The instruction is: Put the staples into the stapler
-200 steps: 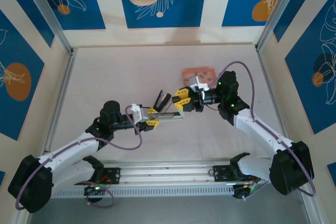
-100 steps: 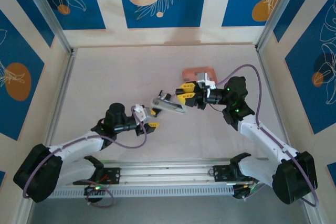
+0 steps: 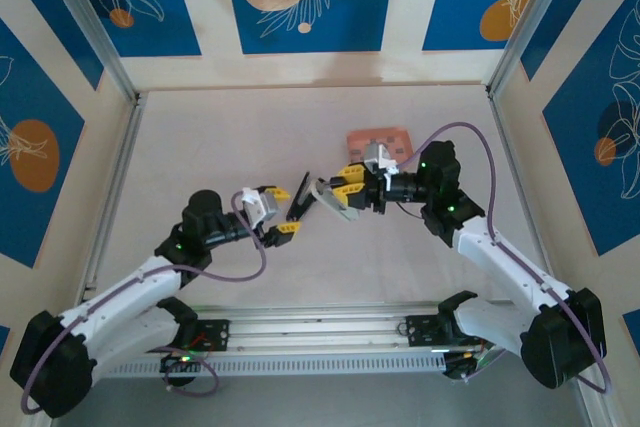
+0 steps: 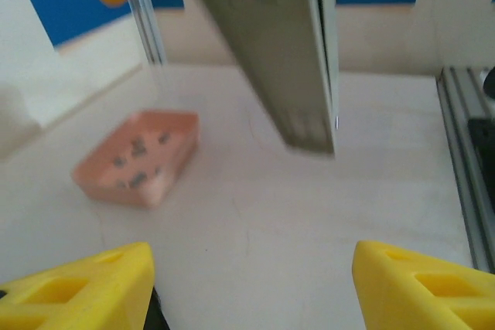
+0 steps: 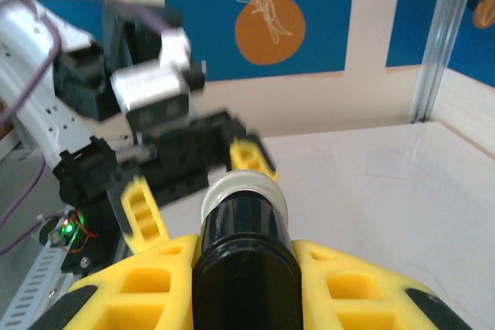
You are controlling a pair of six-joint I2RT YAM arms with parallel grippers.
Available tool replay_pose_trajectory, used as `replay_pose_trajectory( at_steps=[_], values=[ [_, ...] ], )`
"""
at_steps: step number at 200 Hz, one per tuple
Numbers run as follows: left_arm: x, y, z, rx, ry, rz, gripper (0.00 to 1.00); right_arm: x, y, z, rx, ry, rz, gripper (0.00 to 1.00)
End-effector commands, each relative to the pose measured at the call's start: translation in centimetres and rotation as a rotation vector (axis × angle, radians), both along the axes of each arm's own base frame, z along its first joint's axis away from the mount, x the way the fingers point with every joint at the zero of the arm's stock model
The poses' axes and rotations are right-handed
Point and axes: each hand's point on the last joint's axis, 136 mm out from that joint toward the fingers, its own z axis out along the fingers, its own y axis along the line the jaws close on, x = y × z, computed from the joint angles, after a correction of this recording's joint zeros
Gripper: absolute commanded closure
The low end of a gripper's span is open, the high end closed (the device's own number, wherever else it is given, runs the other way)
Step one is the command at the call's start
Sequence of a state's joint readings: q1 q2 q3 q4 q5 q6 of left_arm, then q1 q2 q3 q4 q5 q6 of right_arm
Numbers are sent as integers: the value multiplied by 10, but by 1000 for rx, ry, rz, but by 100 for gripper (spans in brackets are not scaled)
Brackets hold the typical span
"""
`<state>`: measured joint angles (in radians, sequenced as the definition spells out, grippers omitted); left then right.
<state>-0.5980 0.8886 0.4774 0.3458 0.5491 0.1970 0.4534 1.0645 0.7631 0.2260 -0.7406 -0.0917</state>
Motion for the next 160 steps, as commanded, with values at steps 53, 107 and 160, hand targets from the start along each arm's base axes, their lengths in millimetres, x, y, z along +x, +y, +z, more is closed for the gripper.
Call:
replay_pose_trajectory(
  at_steps=[53, 107, 160],
  values=[
    [-29, -20, 52, -26, -65, -213, 43, -10, 31, -24, -149, -50, 104, 100],
    [-23, -27, 26, 53, -23, -196, 52, -15, 35, -14, -114, -65, 145, 100],
    [-12, -28, -2, 132, 4, -163, 71, -23, 32, 7, -36, -106, 178, 100]
  ],
)
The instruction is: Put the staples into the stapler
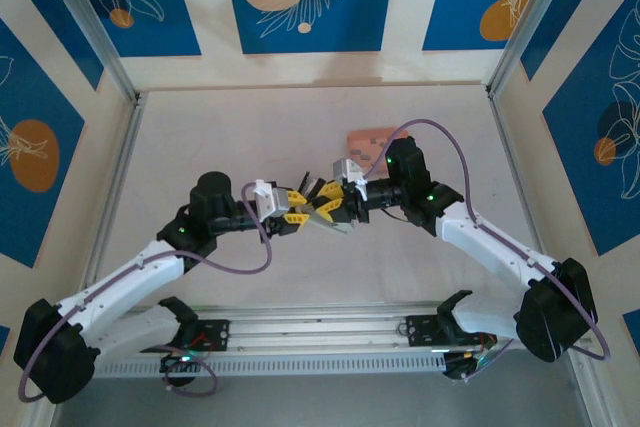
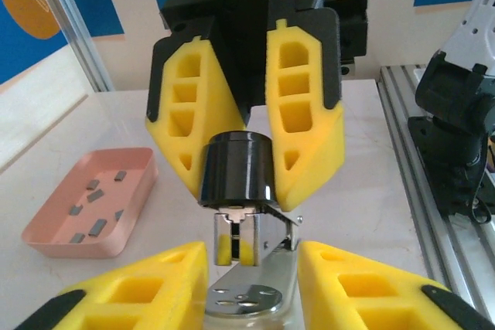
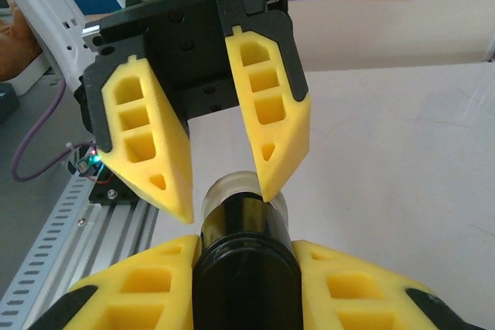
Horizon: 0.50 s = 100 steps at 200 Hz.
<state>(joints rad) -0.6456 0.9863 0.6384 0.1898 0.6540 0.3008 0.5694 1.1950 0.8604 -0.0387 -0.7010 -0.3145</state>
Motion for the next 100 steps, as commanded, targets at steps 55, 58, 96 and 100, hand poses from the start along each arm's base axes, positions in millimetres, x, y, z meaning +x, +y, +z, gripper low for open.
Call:
replay_pose_trajectory(
  at_steps=[55, 58, 96, 100],
  values=[
    [5, 0, -60, 139, 75, 21, 75, -8, -19, 85, 279, -160, 35, 100],
    [5, 0, -61, 139, 78, 20, 75, -8, -20, 87, 285, -162, 36, 100],
    [8, -2, -81, 178, 106, 23, 78, -9, -25, 98, 328, -176, 19, 100],
    [8, -2, -83, 184, 111, 21, 78, -8, -27, 99, 330, -177, 14, 100]
  ],
)
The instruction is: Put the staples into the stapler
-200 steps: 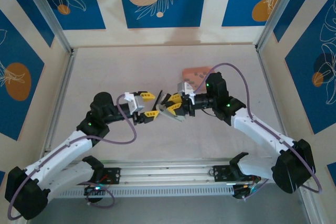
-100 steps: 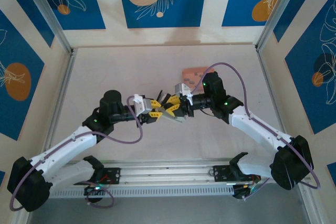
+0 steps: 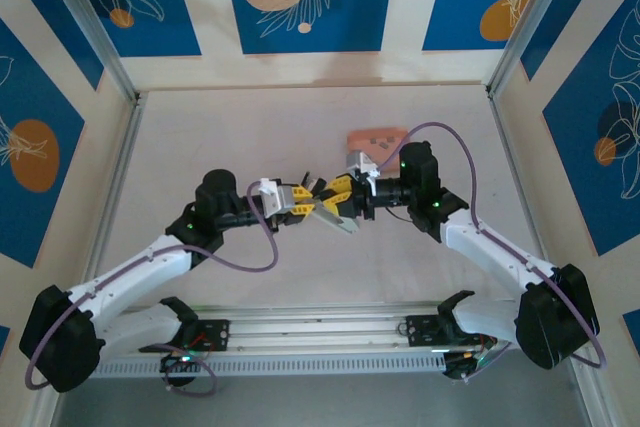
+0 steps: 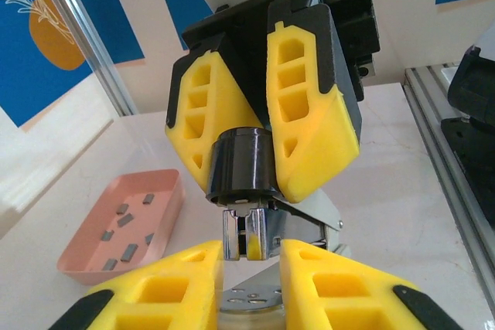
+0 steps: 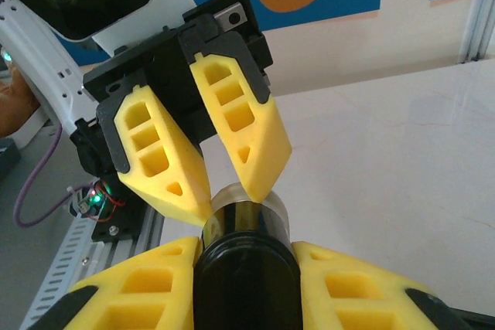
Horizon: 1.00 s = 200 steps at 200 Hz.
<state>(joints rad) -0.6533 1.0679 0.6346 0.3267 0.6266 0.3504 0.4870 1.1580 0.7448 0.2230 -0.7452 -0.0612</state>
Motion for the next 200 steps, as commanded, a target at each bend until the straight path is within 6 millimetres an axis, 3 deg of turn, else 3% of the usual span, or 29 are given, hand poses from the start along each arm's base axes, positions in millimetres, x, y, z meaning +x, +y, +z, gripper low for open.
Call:
replay_pose_trajectory(
  at_steps=[1, 43, 92, 128, 160, 200],
  values=[
    [-8, 9, -83, 198, 204, 18, 78, -23, -10, 91, 210, -289, 76, 100],
    [-10, 13, -94, 240, 224, 19, 80, -24, -13, 89, 191, -292, 78, 100],
    [-11, 12, -100, 267, 253, 13, 80, -35, 12, 63, 33, -320, 124, 100],
    [-13, 9, -95, 236, 257, -3, 65, -32, 16, 45, 1, -296, 138, 100],
    [-12, 8, -101, 260, 277, -7, 69, -40, 17, 48, 18, -302, 182, 100],
    [-7, 7, -113, 293, 303, 4, 75, -49, 10, 66, 123, -328, 211, 100]
  ],
)
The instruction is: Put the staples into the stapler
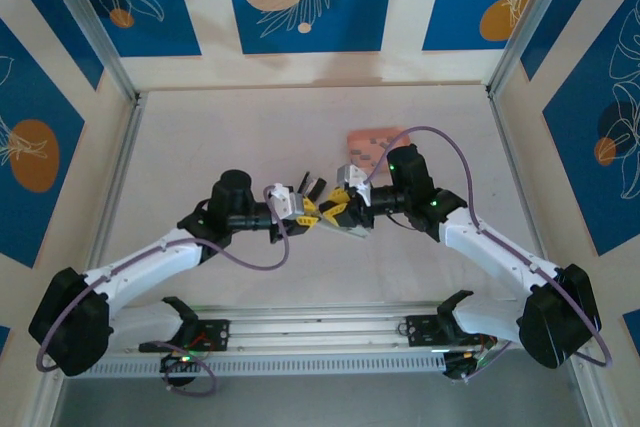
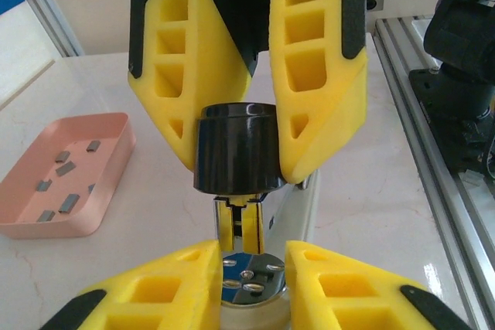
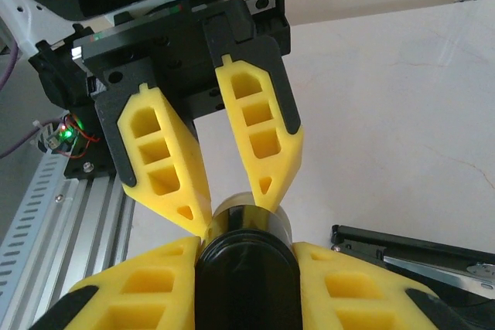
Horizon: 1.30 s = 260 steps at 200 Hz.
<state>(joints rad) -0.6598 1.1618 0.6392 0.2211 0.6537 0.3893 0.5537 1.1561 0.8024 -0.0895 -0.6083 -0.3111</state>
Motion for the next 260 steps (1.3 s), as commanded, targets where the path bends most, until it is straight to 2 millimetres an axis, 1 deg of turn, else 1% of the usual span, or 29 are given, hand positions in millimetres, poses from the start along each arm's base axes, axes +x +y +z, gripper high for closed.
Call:
replay_pose_trajectory(
  at_steps=[1, 35, 66, 88, 103, 110, 126, 143, 164, 185, 201, 219, 229, 243, 260],
  values=[
    [-5, 13, -65, 179, 175, 45, 75, -38, 6, 100, 306, -254, 245, 100],
    [-1, 12, -81, 224, 208, 51, 76, -44, 2, 110, 333, -266, 261, 100],
    [1, 12, -91, 244, 231, 58, 77, -47, 0, 112, 337, -268, 262, 100],
    [0, 12, -94, 246, 240, 60, 77, -44, 0, 108, 321, -263, 249, 100],
    [-1, 12, -92, 235, 244, 60, 77, -40, 3, 100, 288, -243, 233, 100],
    [-2, 12, -90, 223, 243, 57, 74, -36, 4, 93, 262, -231, 219, 100],
    [-2, 11, -80, 180, 222, 61, 65, -30, 4, 76, 211, -201, 195, 100],
    [-3, 11, -70, 135, 204, 70, 52, -26, 3, 62, 192, -175, 178, 100],
    [-6, 12, -61, 91, 183, 64, 35, -23, 1, 52, 177, -142, 169, 100],
    [-11, 13, -57, 63, 176, 45, 25, -22, -2, 48, 186, -119, 178, 100],
    [-11, 14, -57, 45, 183, 53, 21, -26, -4, 50, 201, -106, 200, 100],
    [-7, 15, -58, 22, 203, 75, 20, -30, -7, 54, 224, -86, 239, 100],
    [-7, 13, -57, 3, 214, 60, 20, -32, -8, 56, 230, -77, 252, 100],
    [-12, 8, -49, -40, 220, 12, 19, -34, -8, 56, 235, -69, 269, 100],
    [-17, 2, -32, -118, 202, -43, 20, -34, -7, 56, 238, -57, 278, 100]
  ],
)
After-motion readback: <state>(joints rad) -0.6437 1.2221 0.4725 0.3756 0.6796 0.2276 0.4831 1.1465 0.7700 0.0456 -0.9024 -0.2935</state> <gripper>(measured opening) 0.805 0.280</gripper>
